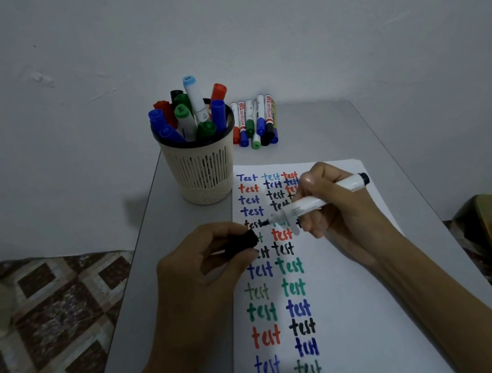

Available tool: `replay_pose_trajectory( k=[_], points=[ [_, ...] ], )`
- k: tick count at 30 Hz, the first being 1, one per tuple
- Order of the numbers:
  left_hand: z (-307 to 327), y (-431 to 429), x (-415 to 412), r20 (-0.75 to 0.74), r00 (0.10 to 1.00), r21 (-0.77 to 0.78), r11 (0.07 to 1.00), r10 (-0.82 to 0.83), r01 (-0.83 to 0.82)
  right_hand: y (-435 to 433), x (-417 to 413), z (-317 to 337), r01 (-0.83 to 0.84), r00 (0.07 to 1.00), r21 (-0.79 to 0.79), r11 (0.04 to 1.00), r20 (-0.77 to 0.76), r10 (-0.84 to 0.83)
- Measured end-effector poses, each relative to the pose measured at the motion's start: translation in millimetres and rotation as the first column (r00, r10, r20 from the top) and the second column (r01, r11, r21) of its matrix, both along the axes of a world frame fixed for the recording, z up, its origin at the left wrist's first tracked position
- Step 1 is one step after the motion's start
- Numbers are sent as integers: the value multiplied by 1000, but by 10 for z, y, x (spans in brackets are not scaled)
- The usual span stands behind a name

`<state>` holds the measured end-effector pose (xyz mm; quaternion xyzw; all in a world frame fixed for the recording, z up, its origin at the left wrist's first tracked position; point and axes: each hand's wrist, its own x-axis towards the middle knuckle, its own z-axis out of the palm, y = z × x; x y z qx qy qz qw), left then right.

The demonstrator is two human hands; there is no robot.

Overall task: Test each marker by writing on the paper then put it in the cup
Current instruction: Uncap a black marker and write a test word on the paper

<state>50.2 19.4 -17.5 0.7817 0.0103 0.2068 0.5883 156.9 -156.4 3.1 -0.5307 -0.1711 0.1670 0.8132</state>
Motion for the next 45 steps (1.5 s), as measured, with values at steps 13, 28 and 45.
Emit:
replay_pose_trajectory(
  k=[13, 28, 45],
  points=[
    [43, -3, -24, 75, 996, -103, 993, -51, 58, 19, -61, 18, -336, 942, 41, 941, 1, 336],
    [20, 45, 10, 189, 982, 345, 936, 2, -68, -4, -50, -20, -136, 980, -215, 967, 114, 163],
    [17, 26, 1, 237, 969, 425, 904, -62, -46, -146, -66, 154, 194, 782, -665, 721, 549, 295]
  ],
)
